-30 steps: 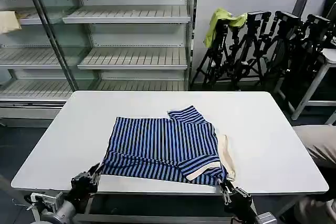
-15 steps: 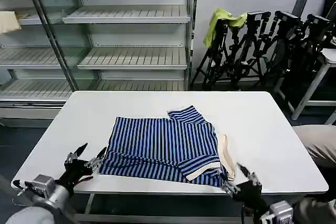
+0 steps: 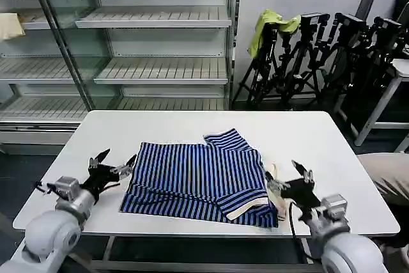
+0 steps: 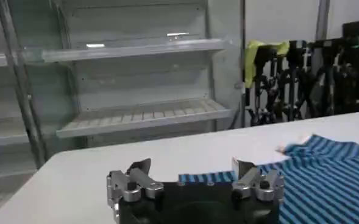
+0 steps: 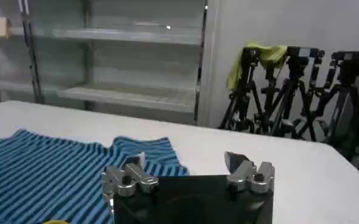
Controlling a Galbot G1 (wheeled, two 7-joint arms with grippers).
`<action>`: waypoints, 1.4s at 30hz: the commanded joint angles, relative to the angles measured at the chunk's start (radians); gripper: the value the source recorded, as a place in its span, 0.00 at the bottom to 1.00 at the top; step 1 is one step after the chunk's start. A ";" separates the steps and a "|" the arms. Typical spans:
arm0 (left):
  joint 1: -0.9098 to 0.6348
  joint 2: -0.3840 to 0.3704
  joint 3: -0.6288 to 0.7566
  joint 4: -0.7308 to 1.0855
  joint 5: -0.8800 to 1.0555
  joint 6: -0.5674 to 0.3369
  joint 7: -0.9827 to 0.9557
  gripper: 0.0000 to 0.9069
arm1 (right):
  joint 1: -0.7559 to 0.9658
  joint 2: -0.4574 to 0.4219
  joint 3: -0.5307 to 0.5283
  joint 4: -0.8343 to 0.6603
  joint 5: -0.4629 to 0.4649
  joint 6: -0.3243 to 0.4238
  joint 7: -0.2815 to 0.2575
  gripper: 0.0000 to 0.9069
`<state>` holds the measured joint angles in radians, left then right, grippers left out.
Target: Fold and organize the clothes.
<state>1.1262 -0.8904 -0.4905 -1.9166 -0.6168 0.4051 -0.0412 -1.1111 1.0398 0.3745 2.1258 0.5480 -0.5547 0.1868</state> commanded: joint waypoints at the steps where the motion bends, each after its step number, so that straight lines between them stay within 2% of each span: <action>1: -0.206 0.015 0.115 0.169 -0.036 0.005 0.009 1.00 | 0.322 0.006 -0.164 -0.214 0.067 -0.024 0.064 1.00; 6: -0.264 0.004 0.163 0.233 -0.038 0.014 -0.016 1.00 | 0.435 0.048 -0.245 -0.334 0.108 -0.023 0.092 1.00; 11: -0.308 0.001 0.212 0.305 -0.038 0.007 -0.010 1.00 | 0.531 0.101 -0.320 -0.458 0.110 -0.023 0.121 1.00; 17: -0.366 -0.006 0.255 0.388 -0.090 0.010 0.028 1.00 | 0.614 0.160 -0.383 -0.602 0.096 -0.023 0.094 1.00; 23: -0.377 -0.003 0.287 0.418 -0.089 0.064 0.076 1.00 | 0.651 0.234 -0.391 -0.753 0.018 -0.023 0.077 1.00; 27: -0.393 -0.013 0.283 0.433 -0.100 0.106 0.106 1.00 | 0.672 0.271 -0.371 -0.830 -0.002 -0.016 0.062 1.00; 42: -0.470 -0.035 0.309 0.541 -0.075 0.089 0.106 1.00 | 0.683 0.354 -0.340 -0.962 -0.043 0.004 0.036 1.00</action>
<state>0.6889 -0.9237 -0.1942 -1.4275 -0.6996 0.4890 0.0536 -0.4483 1.3570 0.0382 1.2408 0.5235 -0.5549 0.2288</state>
